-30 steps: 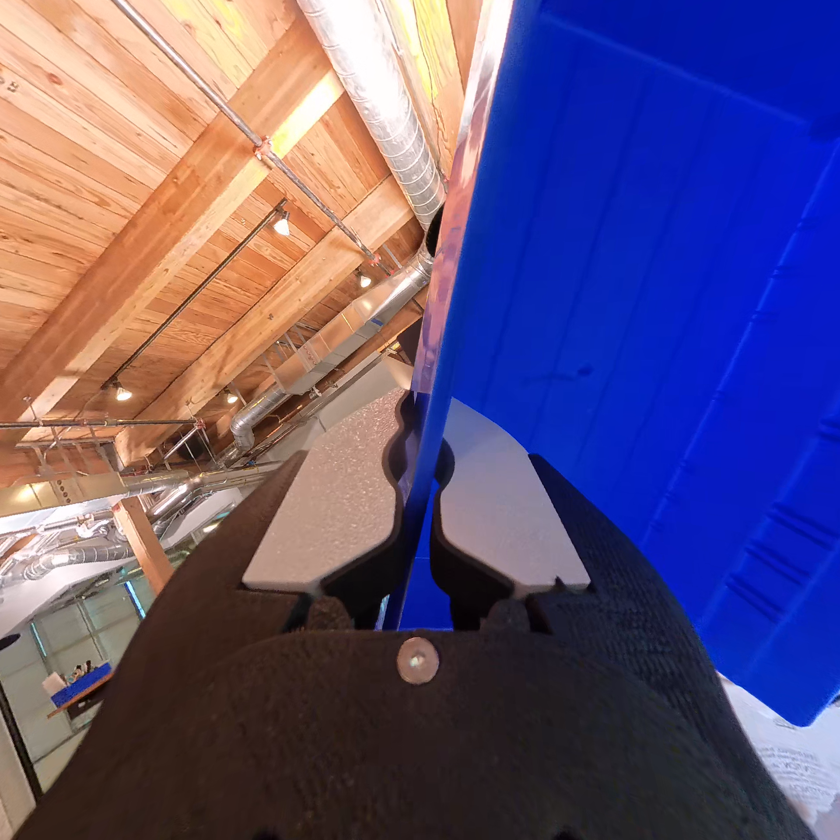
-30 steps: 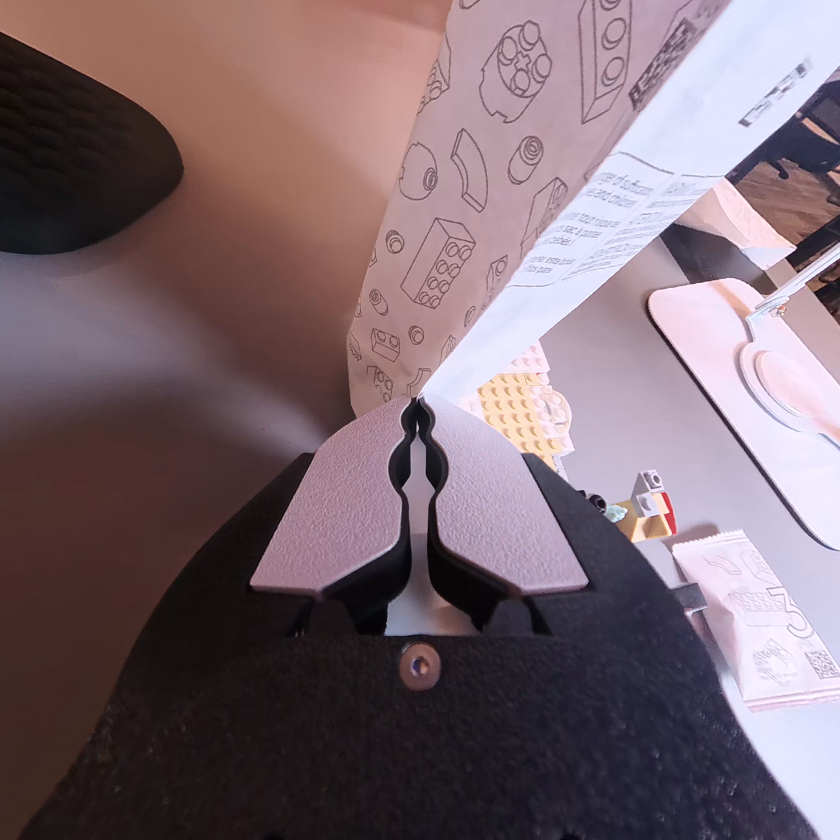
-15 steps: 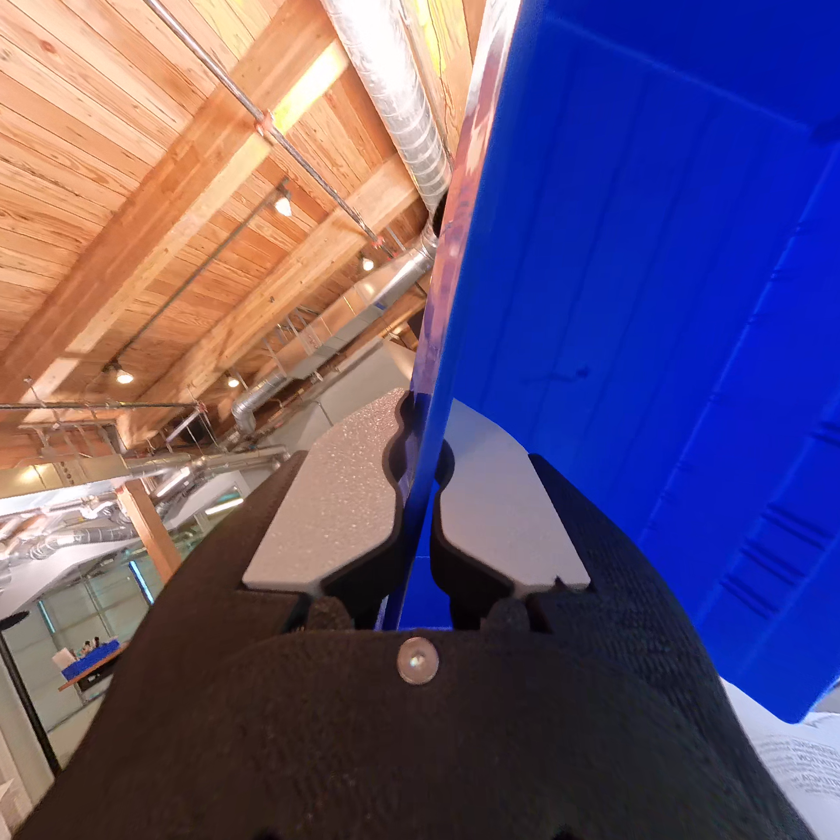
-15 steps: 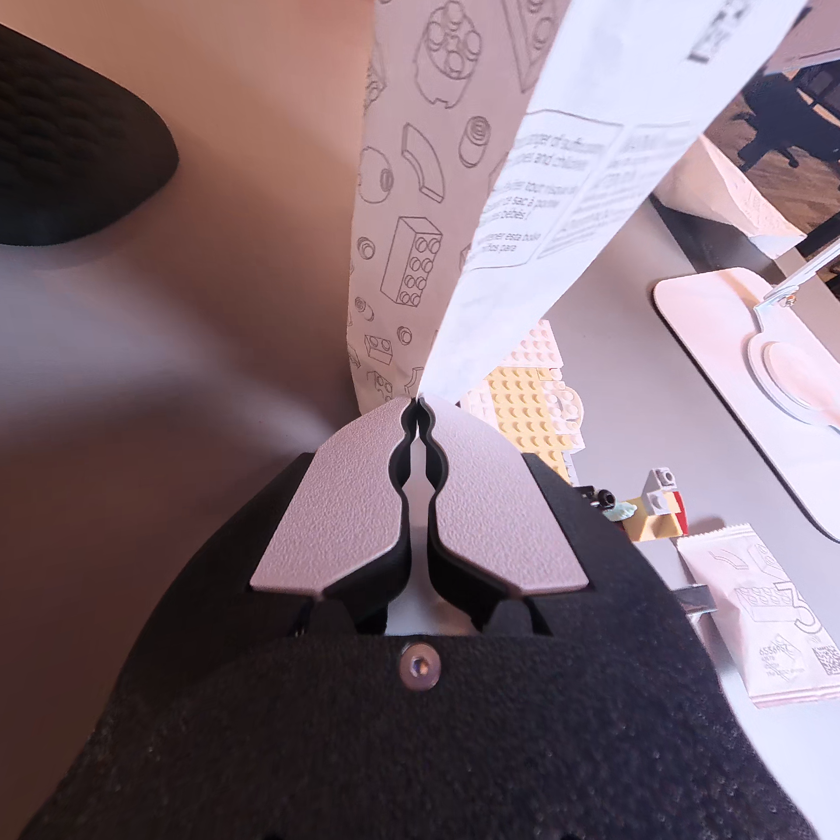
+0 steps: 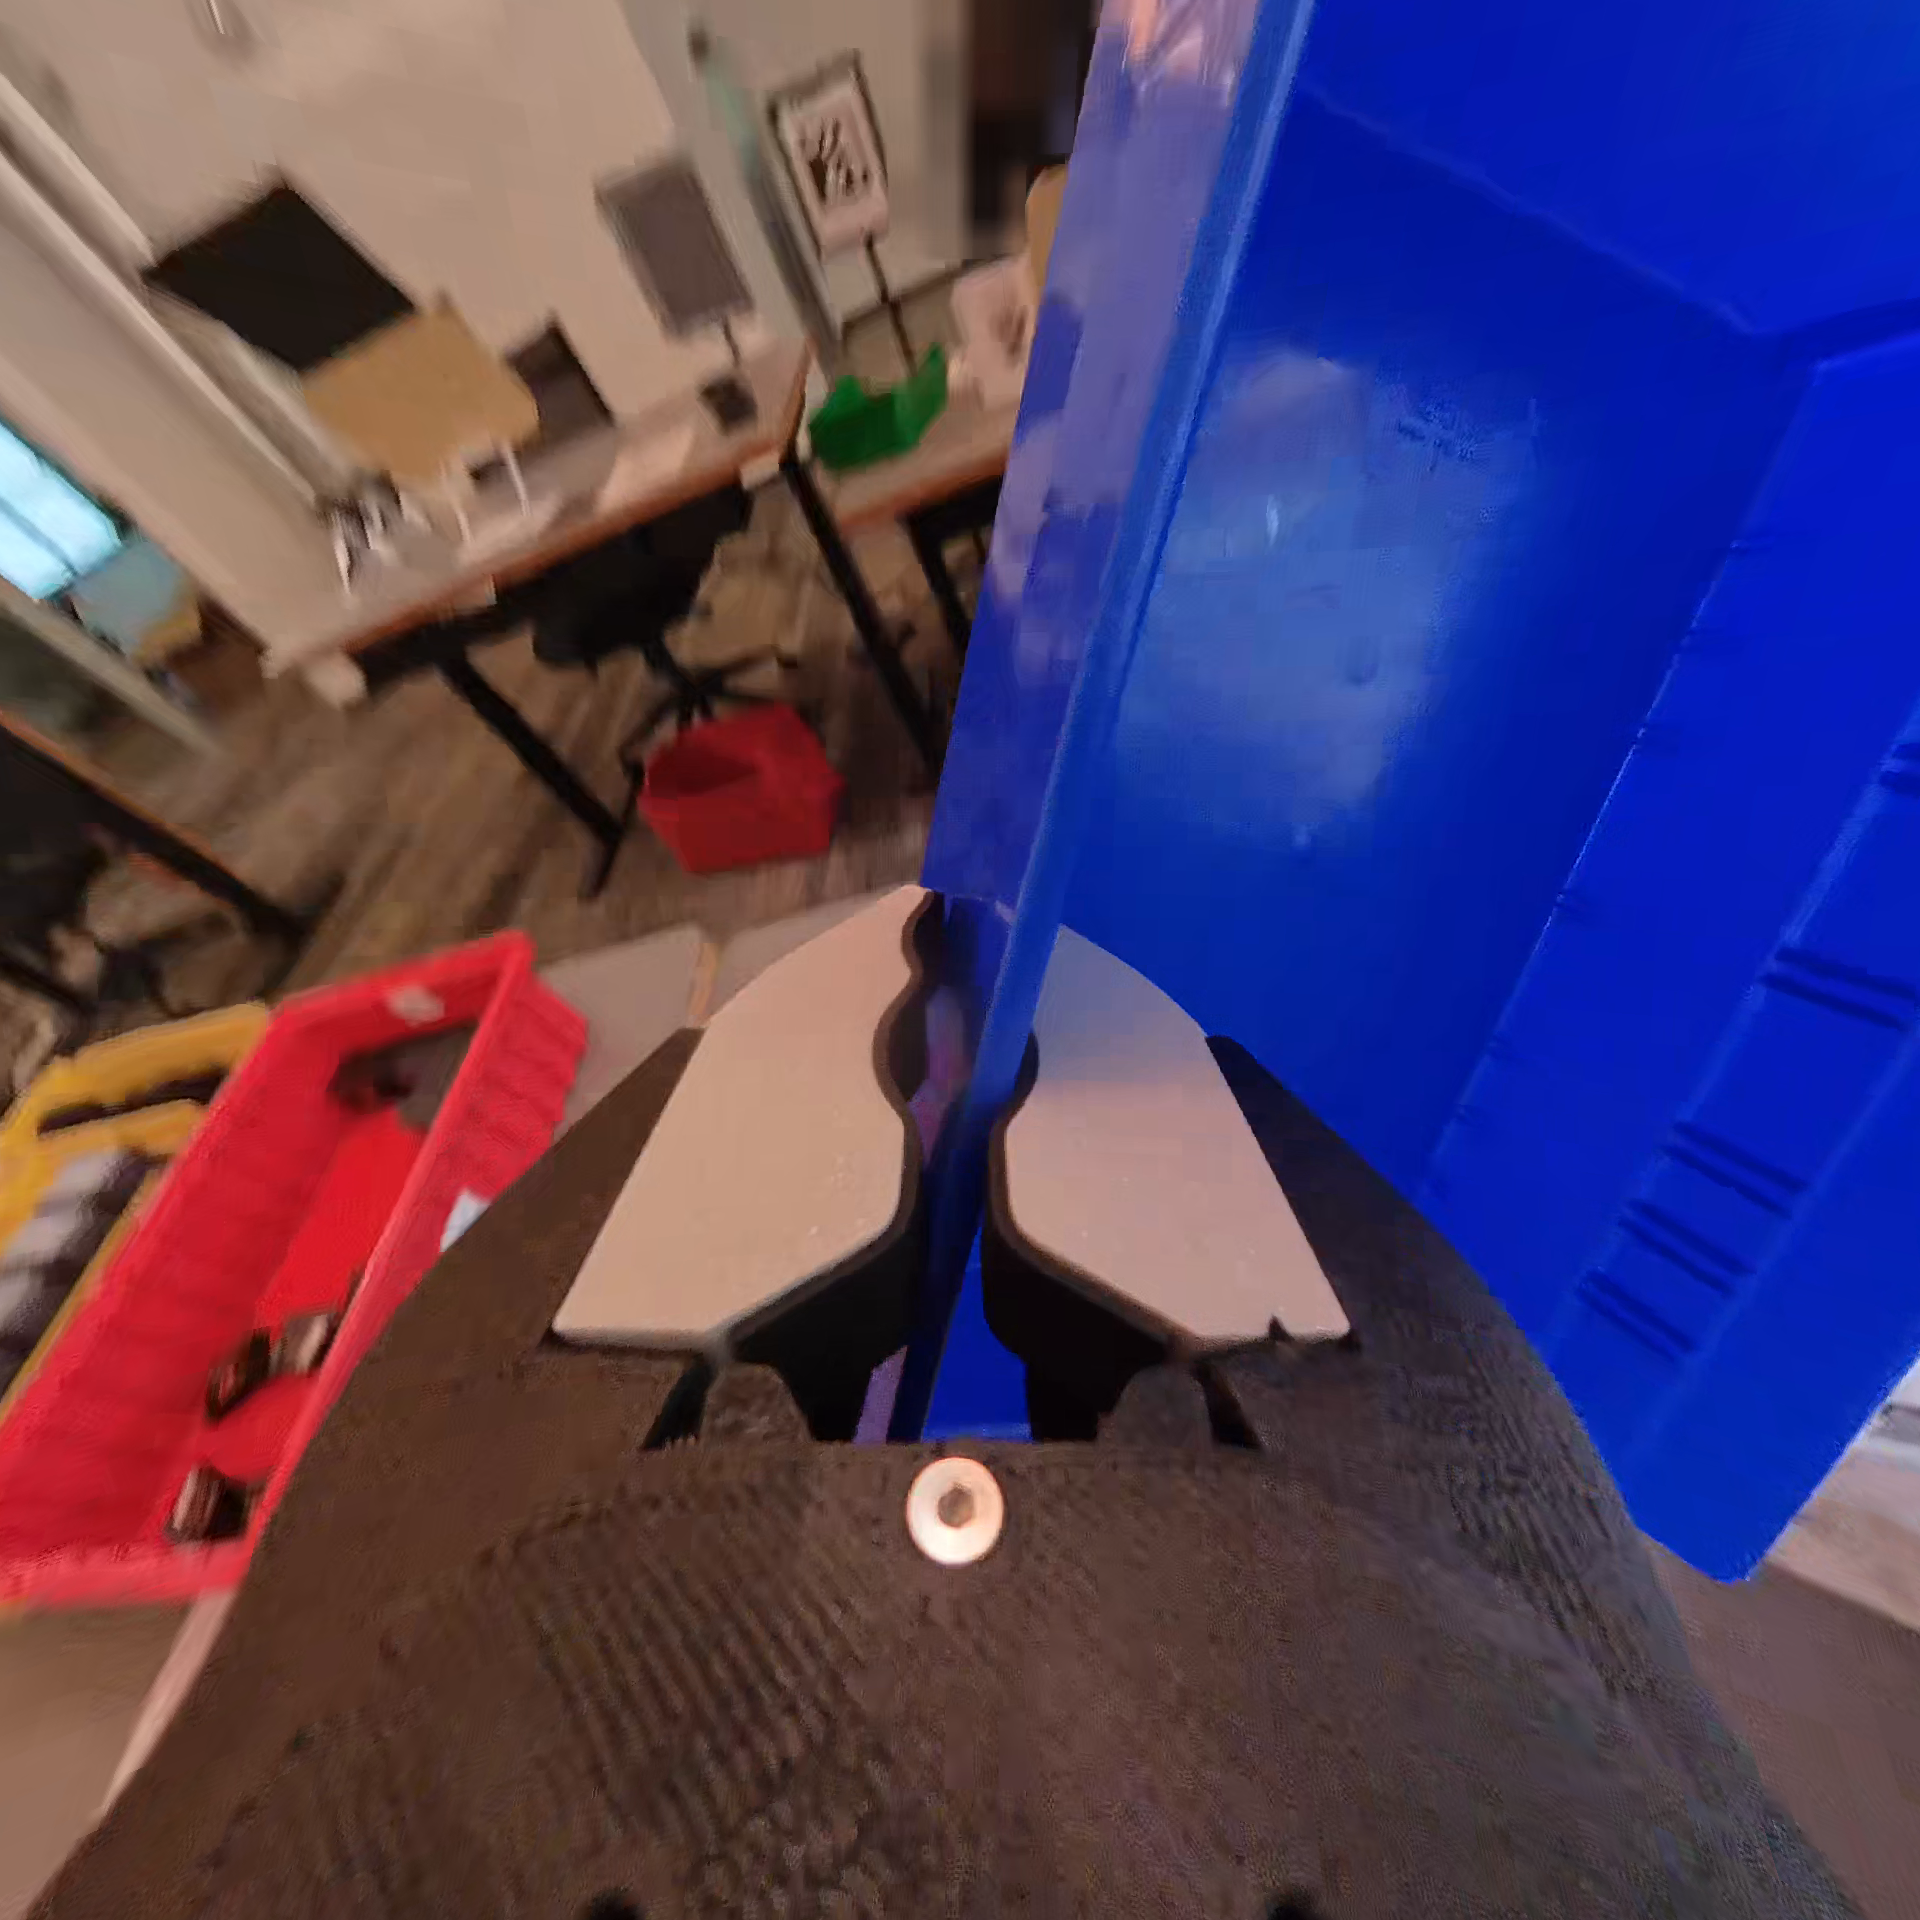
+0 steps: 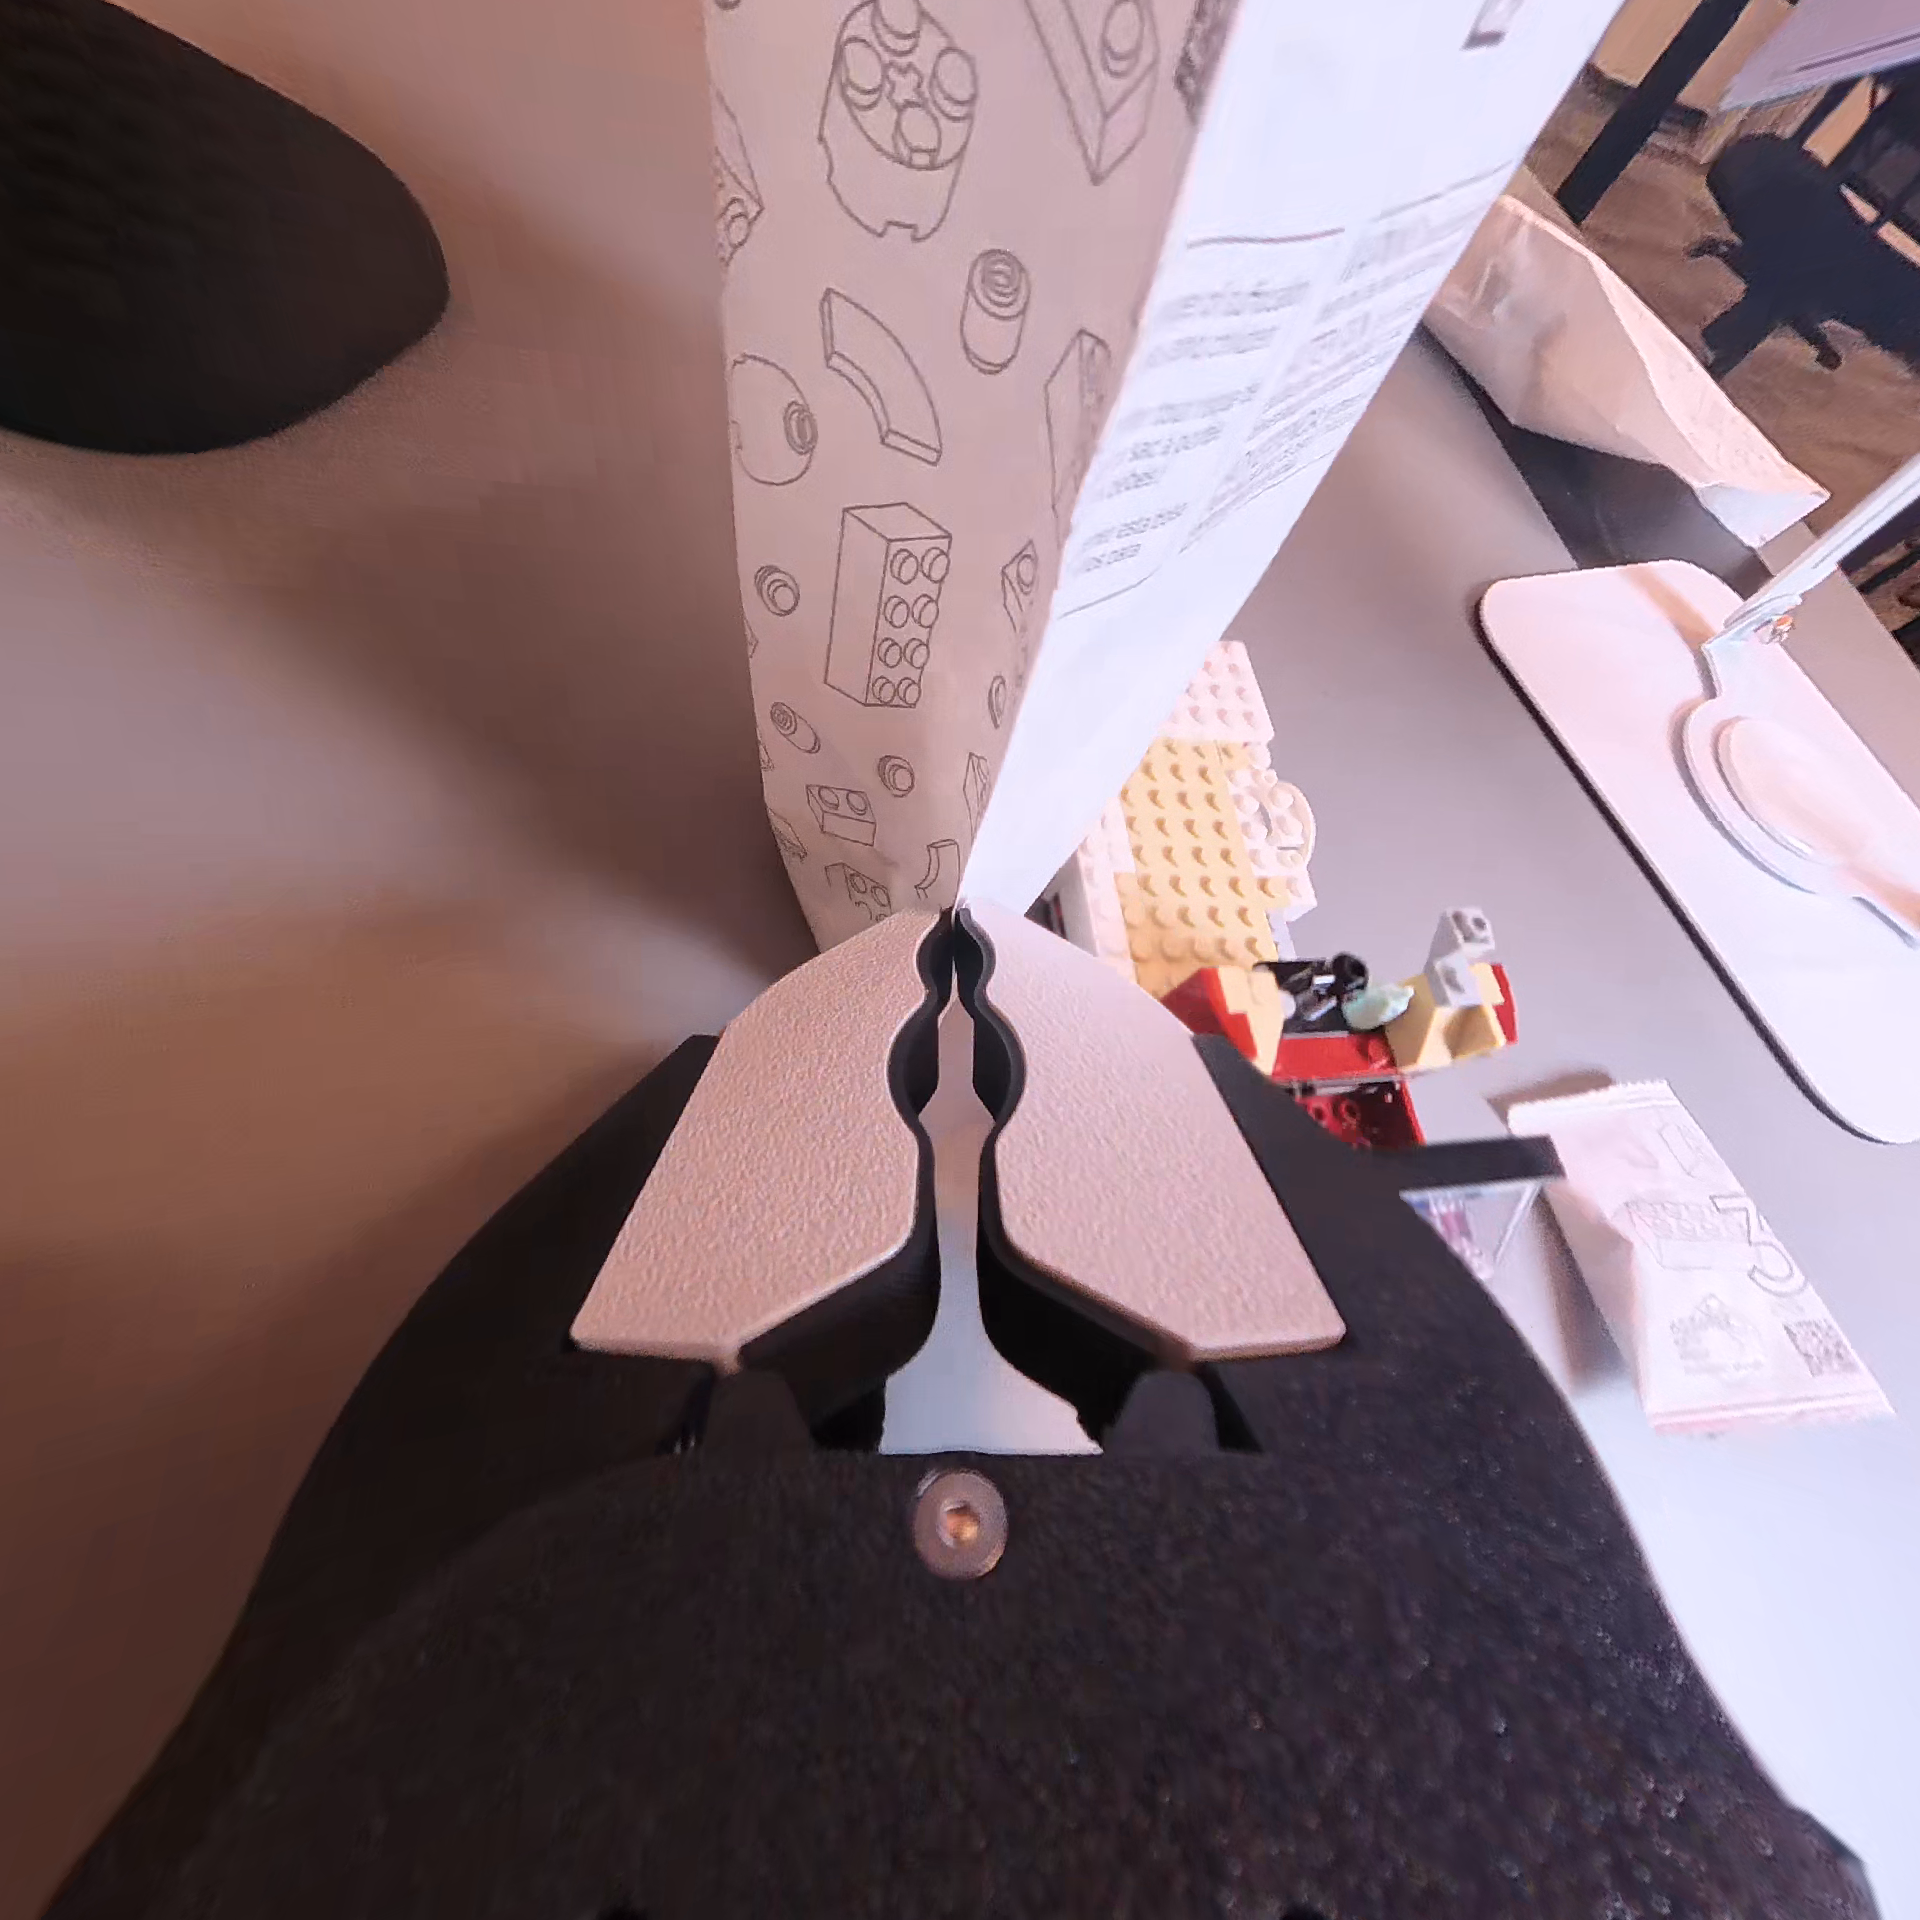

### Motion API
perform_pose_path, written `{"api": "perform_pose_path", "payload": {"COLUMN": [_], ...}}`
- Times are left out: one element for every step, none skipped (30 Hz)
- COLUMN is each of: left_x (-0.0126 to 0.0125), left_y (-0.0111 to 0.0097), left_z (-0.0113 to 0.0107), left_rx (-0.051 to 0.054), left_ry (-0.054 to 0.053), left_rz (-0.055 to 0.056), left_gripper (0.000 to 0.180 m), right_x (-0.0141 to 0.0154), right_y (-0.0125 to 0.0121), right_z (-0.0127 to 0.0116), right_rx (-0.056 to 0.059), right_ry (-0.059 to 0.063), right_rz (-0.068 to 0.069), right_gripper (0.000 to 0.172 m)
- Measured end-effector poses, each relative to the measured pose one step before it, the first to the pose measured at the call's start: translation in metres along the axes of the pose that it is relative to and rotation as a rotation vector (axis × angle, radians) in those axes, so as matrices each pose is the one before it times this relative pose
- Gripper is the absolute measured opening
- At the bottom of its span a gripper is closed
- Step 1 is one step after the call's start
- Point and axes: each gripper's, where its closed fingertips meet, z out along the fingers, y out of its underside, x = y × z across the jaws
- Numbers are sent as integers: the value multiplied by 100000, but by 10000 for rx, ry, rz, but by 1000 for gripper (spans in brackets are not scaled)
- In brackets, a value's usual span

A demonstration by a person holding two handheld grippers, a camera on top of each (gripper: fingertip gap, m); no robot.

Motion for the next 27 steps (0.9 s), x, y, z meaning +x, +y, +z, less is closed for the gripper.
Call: {"api": "perform_pose_path", "payload": {"left_x": [-1838,-1740,-1687,-1687,-1694,-1727,-1759,-1717,-1622,-1495,-1361,-1228,-1067,-951,-742,-416,-317,-218,-43,105,10,-174,222,1255,2003,2430,2764], "left_y": [1791,2005,2242,2430,2503,2457,2378,2247,2034,1795,1548,1290,1008,884,716,353,57,-231,-290,-303,-502,-848,-1146,-1004,-677,-320,8], "left_z": [514,642,809,976,1101,1187,1293,1370,1415,1349,1266,1127,953,754,610,420,174,-66,-261,-378,-620,-925,-1153,-1197,-1121,-978,-770], "left_rx": [-714,-752,-820,-872,-844,-750,-656,-577,-481,-395,-325,-268,-187,-233,-205,-34,107,243,196,117,229,411,612,576,416,207,79], "left_ry": [-2,102,158,171,156,123,73,47,27,-13,-46,-84,-103,-151,-92,108,23,-86,-109,-153,-333,-589,-493,66,504,810,1048], "left_rz": [-385,-459,-512,-568,-636,-672,-713,-715,-680,-589,-491,-378,-315,-227,-238,-237,-80,147,223,357,571,754,970,1249,1285,1198,990], "left_gripper": [7,7,7,7,7,6,6,7,7,7,7,7,8,7,6,6,7,13,20,27,33,40,46,53,55,57,59], "right_x": [-133,-159,-144,-131,-116,-96,-82,-35,-15,17,40,47,46,41,34,39,55,65,67,71,78,62,42,28,24,34,19], "right_y": [208,168,149,149,162,175,170,119,48,-15,-50,-62,-39,3,31,78,113,98,52,1,-9,-19,-13,1,23,38,15], "right_z": [-317,-374,-427,-424,-389,-336,-291,-225,-167,-119,-69,-37,3,31,43,68,56,47,22,-11,-16,-21,-36,-46,-40,-53,-44], "right_rx": [-4,-8,-8,-3,1,-3,-4,3,12,23,34,36,20,8,0,-15,-25,-19,-2,11,12,11,13,14,7,4,12], "right_ry": [-52,-63,-49,-21,-8,-6,4,12,3,-8,-8,-4,-4,-10,-18,-15,2,12,13,18,19,13,2,4,10,5,-9], "right_rz": [47,33,11,7,19,28,20,13,18,27,24,14,6,12,29,34,18,9,14,13,8,9,11,11,9,8,11], "right_gripper": [0,0,0,0,0,0,0,0,0,0,0,0,0,0,0,0,0,0,0,0,0,0,0,0,0,0,0]}}
